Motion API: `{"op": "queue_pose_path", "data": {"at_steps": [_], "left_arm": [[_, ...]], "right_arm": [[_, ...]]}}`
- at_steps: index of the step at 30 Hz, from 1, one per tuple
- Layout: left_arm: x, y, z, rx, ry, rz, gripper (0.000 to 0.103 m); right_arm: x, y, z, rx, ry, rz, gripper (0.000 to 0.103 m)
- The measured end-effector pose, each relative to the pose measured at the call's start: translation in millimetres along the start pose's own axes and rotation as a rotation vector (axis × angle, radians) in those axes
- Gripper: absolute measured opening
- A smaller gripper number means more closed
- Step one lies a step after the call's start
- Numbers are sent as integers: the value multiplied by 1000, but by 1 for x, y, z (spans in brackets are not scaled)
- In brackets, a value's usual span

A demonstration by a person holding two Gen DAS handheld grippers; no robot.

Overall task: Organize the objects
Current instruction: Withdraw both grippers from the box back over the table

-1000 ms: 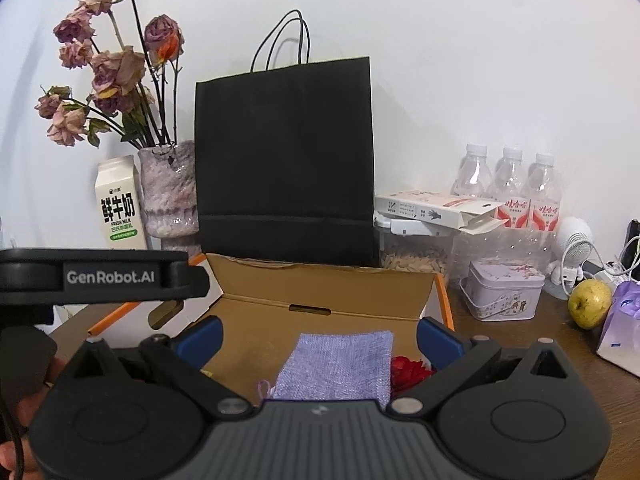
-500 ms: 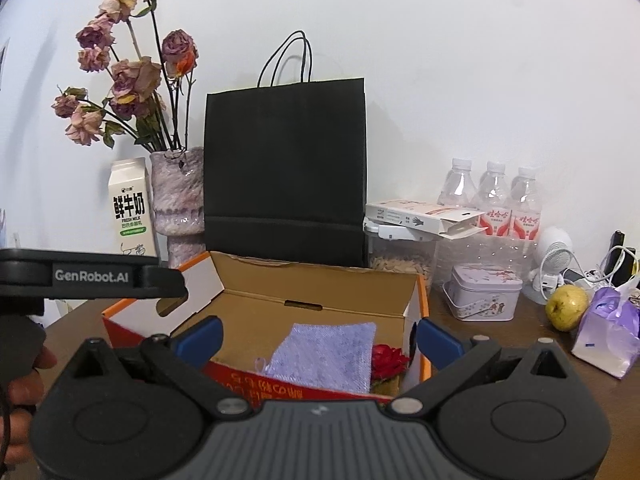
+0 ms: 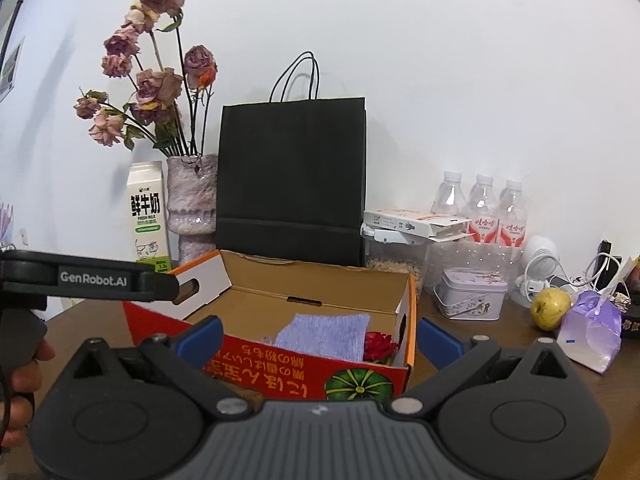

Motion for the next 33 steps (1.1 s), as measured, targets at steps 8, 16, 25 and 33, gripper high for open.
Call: {"op": "queue_pose_path", "data": {"at_steps": [8, 16, 25, 33], "left_arm": [[-10, 19, -1, 3, -6, 18, 103], [-25, 39, 6, 5, -34, 39, 103], [-38, 70, 10, -24, -32, 70, 103], [-66, 89, 8, -28, -25, 40, 103]], "right_arm": [[-18, 26, 5, -12, 5, 3, 103], [-34, 50, 7, -18, 8, 7, 103], [-58, 72, 10, -25, -7, -15, 103], [-77, 92, 10, -21, -6, -32, 103]]}}
Point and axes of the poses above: each gripper's, at about its wrist camera, not at the fingertips, and y roughly against the way its jaws point, z to its right, x to its top, the point moved 9 cm from there along -y, roughly the way its jaws point
